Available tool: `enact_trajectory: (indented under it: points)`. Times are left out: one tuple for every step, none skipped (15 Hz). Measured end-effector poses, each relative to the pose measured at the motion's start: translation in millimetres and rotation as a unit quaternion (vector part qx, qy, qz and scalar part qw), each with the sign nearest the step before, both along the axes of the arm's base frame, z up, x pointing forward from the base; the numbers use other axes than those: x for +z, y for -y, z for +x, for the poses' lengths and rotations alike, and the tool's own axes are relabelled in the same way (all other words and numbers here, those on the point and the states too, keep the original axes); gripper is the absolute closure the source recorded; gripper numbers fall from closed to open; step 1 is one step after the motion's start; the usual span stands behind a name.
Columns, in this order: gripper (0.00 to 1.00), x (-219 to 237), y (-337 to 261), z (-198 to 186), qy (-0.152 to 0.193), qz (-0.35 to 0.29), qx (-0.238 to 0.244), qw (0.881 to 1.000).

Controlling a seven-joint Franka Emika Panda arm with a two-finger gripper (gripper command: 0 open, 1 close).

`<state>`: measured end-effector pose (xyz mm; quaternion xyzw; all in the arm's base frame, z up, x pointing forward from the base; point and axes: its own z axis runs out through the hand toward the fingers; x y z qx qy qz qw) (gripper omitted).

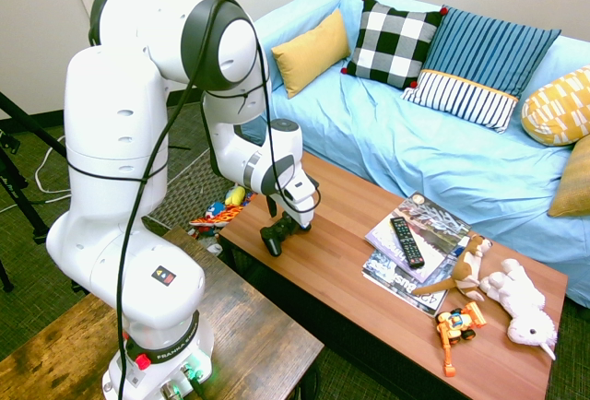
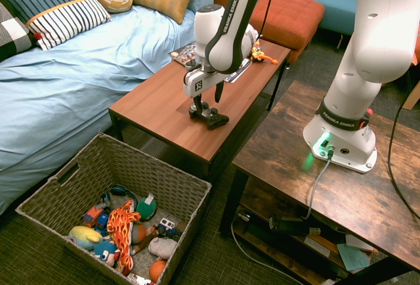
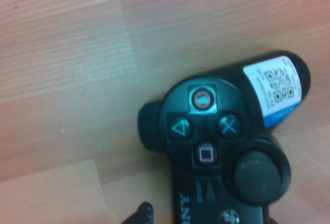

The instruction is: Put the gamepad in the basket

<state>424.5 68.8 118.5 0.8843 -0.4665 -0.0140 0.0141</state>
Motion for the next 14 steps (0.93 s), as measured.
enact_trajectory:
  points:
    - [0.0,-9,-2,3,-0.002,0.0,-0.003,1.0]
    - [0.0,-16,-5,6,-0.005,-0.001,-0.005,1.0]
    - [0.0,-21,-6,9,-0.007,-0.002,-0.008,1.0]
    - [0.0,-25,-7,11,-0.009,-0.002,-0.011,1.0]
    - [1.0,-28,-6,12,-0.01,-0.002,-0.013,1.0]
    - [1.0,-31,-5,13,-0.011,-0.001,-0.014,1.0]
    - [1.0,-33,-4,13,-0.011,0.0,-0.014,1.0]
    - [1.0,-34,-3,13,-0.012,0.0,-0.015,1.0]
    - [1.0,-36,-2,12,-0.012,0.001,-0.016,1.0]
    - [1.0,-36,-2,12,-0.013,0.002,-0.017,1.0]
    - [1.0,-37,-3,12,-0.014,0.004,-0.017,1.0]
    - [1.0,-37,-3,11,-0.014,0.005,-0.017,1.0]
    - [1.0,-37,-3,11,-0.014,0.007,-0.017,1.0]
    - [1.0,-37,-3,11,-0.015,0.009,-0.016,1.0]
